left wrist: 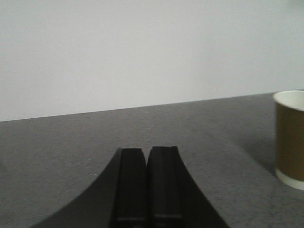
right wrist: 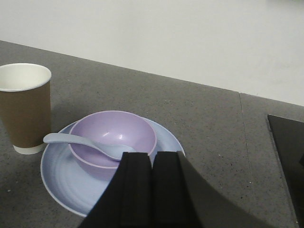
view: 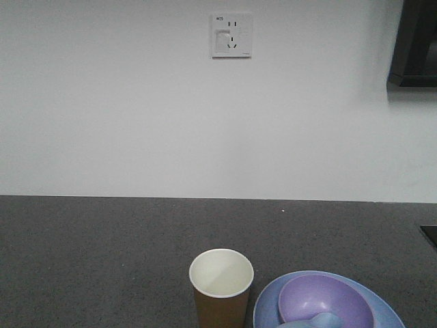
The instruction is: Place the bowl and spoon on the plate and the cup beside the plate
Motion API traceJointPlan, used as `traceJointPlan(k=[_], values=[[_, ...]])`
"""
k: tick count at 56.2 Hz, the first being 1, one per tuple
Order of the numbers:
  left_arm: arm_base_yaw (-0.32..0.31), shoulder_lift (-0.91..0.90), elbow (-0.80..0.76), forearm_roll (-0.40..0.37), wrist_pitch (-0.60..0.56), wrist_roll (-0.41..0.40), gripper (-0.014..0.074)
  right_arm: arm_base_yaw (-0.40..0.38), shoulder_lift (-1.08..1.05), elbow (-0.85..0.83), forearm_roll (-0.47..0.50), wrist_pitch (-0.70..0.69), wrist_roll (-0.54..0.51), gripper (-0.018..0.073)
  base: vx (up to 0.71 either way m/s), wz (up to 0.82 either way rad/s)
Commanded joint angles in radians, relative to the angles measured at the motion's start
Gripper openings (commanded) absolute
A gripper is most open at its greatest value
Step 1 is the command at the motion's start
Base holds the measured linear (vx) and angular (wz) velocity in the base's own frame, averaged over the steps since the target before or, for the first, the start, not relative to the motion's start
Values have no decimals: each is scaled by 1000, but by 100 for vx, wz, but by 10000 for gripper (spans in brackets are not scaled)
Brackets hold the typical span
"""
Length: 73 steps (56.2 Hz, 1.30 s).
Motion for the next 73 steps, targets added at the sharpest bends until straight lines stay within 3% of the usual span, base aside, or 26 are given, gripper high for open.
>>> traceJointPlan(k=[1, 8, 68, 73], values=[[76, -129, 60, -11, -55, 9, -6, 3, 8, -27, 4, -86, -7, -8, 0, 0], [120, -167, 120, -12, -19, 7, -6, 3, 6, -27, 3, -83, -7, -8, 0, 0], [118, -166, 119, 6, 12, 16, -6, 3, 8, -27, 7, -81, -6, -8, 0, 0], [118, -166, 119, 6, 12, 16, -6, 3, 13, -26, 10, -81, 60, -8, 0, 0]])
